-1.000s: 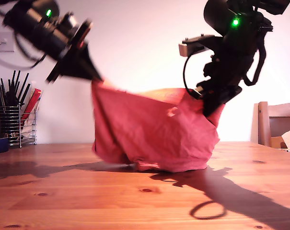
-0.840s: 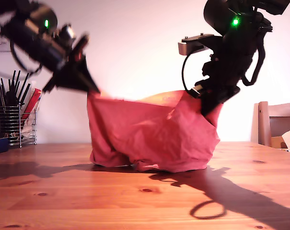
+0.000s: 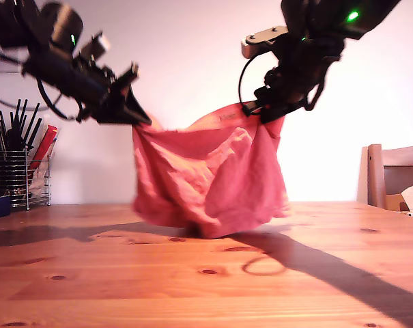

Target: Fold the underwear in front of you. After folding it, place it to the right side.

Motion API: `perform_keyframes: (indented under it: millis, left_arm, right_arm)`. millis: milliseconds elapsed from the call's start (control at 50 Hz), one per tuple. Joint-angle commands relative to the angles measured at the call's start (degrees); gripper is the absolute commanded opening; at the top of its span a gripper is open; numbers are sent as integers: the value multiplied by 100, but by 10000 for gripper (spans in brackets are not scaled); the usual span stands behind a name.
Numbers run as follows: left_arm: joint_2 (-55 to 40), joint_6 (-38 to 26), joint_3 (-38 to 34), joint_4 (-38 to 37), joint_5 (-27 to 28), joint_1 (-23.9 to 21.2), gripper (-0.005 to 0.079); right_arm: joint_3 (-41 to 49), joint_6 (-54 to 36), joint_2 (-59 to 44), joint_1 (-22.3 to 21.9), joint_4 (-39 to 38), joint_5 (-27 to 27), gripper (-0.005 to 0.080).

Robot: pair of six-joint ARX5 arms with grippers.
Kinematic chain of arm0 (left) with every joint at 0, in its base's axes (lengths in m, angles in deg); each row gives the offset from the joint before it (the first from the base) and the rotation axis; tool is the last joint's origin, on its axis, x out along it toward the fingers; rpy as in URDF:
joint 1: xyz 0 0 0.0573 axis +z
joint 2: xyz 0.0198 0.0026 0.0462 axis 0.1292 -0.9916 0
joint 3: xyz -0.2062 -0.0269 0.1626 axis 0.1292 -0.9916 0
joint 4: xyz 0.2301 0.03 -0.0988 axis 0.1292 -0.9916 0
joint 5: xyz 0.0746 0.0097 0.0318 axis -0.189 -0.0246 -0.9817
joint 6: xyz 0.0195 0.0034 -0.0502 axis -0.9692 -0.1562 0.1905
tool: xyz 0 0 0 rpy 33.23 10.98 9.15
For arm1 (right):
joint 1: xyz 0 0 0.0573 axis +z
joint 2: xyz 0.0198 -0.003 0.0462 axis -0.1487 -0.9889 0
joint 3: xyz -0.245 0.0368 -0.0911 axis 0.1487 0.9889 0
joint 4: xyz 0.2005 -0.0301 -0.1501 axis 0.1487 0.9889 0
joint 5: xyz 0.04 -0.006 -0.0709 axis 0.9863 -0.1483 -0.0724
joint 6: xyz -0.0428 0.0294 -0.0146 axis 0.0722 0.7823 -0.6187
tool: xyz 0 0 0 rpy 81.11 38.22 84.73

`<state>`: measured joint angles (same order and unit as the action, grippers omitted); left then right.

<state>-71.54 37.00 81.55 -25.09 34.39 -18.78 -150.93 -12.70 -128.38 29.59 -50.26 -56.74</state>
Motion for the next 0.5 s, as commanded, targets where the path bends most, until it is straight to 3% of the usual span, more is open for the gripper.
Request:
perform_keyframes:
  millis: [0,480]
  left_arm:
    - [-129,-2,-2,227,-28,24,-21]
    - [-407,-2,-2,1088,-188,251,-21]
  right_arm:
    - [-103,-13,-367,20,7,11,-12]
    - [-859,-15,-881,-225,-511,28,-12]
